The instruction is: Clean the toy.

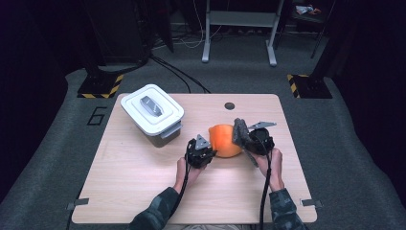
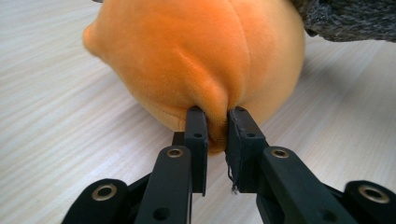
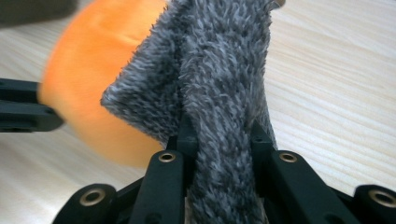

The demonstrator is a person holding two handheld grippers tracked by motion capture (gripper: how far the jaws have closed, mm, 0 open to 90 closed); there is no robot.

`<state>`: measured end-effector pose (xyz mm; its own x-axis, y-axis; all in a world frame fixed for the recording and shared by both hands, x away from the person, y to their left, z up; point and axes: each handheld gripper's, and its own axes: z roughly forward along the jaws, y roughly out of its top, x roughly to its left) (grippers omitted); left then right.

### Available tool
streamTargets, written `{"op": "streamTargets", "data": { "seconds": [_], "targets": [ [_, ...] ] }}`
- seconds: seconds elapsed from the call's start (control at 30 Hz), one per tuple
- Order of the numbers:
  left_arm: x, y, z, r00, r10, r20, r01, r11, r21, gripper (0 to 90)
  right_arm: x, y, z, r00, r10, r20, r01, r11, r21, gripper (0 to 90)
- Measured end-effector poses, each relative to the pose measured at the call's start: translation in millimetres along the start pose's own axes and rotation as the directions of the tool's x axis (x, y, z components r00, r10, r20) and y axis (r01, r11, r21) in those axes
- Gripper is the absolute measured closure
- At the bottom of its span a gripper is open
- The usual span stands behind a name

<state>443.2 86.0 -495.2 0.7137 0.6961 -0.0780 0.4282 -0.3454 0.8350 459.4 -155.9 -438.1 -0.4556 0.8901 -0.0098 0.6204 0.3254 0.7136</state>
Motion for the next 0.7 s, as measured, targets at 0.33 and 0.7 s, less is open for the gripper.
{"op": "streamTargets", "data": {
  "seconds": [0.33,0.7],
  "targets": [
    [-10.7,16.7,-11.5,0.9987,-0.003,0.050,0.005,0.9990,-0.043,82.1,37.5,15.3,-21.9,0.9938,-0.102,-0.044,0.099,0.994,-0.050,73.4],
    [-9.2,13.7,-10.2,0.9987,-0.004,0.051,0.005,0.9994,-0.033,83.4,47.5,18.2,-5.1,0.9893,-0.144,-0.025,0.144,0.990,-0.007,73.7]
  ]
}}
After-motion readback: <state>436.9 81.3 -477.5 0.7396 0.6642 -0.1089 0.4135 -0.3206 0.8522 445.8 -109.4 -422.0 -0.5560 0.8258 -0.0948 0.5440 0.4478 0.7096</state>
